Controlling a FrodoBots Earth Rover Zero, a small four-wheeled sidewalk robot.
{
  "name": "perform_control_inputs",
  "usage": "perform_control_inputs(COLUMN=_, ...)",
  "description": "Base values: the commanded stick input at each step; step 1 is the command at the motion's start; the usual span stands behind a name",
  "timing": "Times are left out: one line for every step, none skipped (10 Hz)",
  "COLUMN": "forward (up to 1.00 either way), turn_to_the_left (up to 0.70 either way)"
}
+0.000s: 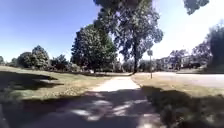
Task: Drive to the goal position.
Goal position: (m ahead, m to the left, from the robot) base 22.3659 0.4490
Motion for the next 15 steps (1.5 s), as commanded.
perform_control_inputs(forward=0.85, turn_to_the_left=0.00)
perform_control_inputs(forward=0.85, turn_to_the_left=0.00)
perform_control_inputs(forward=0.85, turn_to_the_left=0.00)
perform_control_inputs(forward=0.85, turn_to_the_left=0.00)
perform_control_inputs(forward=0.85, turn_to_the_left=0.00)
perform_control_inputs(forward=0.85, turn_to_the_left=0.00)
perform_control_inputs(forward=0.85, turn_to_the_left=0.00)
perform_control_inputs(forward=0.85, turn_to_the_left=-0.03)
perform_control_inputs(forward=0.85, turn_to_the_left=-0.18)
perform_control_inputs(forward=0.85, turn_to_the_left=-0.34)
perform_control_inputs(forward=0.85, turn_to_the_left=-0.34)
perform_control_inputs(forward=0.85, turn_to_the_left=-0.33)
perform_control_inputs(forward=0.85, turn_to_the_left=-0.25)
perform_control_inputs(forward=0.85, turn_to_the_left=-0.14)
perform_control_inputs(forward=0.85, turn_to_the_left=0.00)
